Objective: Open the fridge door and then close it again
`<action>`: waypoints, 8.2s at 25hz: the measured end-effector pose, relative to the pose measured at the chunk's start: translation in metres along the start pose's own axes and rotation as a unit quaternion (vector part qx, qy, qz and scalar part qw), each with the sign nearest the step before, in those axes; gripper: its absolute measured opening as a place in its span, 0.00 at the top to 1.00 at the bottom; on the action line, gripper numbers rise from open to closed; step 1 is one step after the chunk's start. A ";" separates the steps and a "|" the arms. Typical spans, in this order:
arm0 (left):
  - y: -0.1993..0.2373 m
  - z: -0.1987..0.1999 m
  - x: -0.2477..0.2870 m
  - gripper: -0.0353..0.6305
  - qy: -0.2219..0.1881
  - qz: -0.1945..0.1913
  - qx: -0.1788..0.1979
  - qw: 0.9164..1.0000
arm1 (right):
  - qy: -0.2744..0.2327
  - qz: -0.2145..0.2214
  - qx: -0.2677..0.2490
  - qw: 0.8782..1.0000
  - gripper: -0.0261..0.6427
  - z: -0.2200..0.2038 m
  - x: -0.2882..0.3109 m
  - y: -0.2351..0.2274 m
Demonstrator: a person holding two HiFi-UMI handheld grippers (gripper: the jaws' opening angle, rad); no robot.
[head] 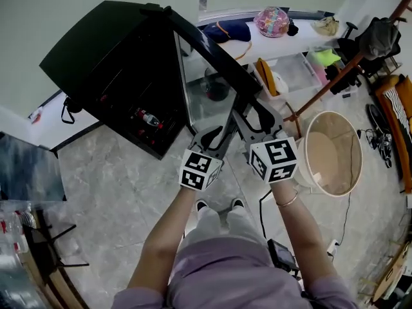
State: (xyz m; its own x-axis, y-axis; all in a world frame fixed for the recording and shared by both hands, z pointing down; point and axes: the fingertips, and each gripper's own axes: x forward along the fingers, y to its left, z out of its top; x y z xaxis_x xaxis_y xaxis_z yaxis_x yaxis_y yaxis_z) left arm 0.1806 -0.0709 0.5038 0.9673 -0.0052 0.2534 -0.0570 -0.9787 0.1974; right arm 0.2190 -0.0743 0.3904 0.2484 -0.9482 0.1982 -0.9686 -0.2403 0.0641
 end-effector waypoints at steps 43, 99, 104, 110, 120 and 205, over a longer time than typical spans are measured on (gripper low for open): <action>0.107 0.089 0.104 0.88 -0.033 0.139 -0.037 0.989 | -0.020 -0.064 0.038 0.997 0.65 -0.015 0.065 -0.177; 0.138 0.116 0.180 0.90 -0.035 0.190 -0.054 0.980 | -0.039 0.033 0.083 0.995 0.58 -0.001 0.139 -0.274; 0.145 0.107 0.181 0.90 -0.027 0.204 -0.064 0.977 | -0.047 0.066 0.084 0.993 0.57 0.001 0.152 -0.278; 0.152 0.099 0.177 0.90 -0.024 0.217 -0.072 0.973 | -0.066 0.108 0.066 0.990 0.59 0.007 0.164 -0.271; 0.148 0.079 0.150 0.91 -0.028 0.232 -0.093 0.968 | -0.075 0.103 0.061 0.990 0.61 0.005 0.149 -0.261; 0.119 0.003 -0.239 0.78 -0.142 0.371 -0.117 0.910 | -0.054 0.324 -0.010 0.945 0.72 0.005 0.045 0.211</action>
State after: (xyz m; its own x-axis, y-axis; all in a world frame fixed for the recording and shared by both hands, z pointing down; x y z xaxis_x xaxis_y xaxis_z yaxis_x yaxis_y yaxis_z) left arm -0.0562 -0.1865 0.4636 0.6636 -0.7325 0.1517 -0.7401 -0.6132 0.2761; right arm 0.0252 -0.1685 0.4077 -0.3993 -0.9111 0.1020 -0.9165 0.3996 -0.0184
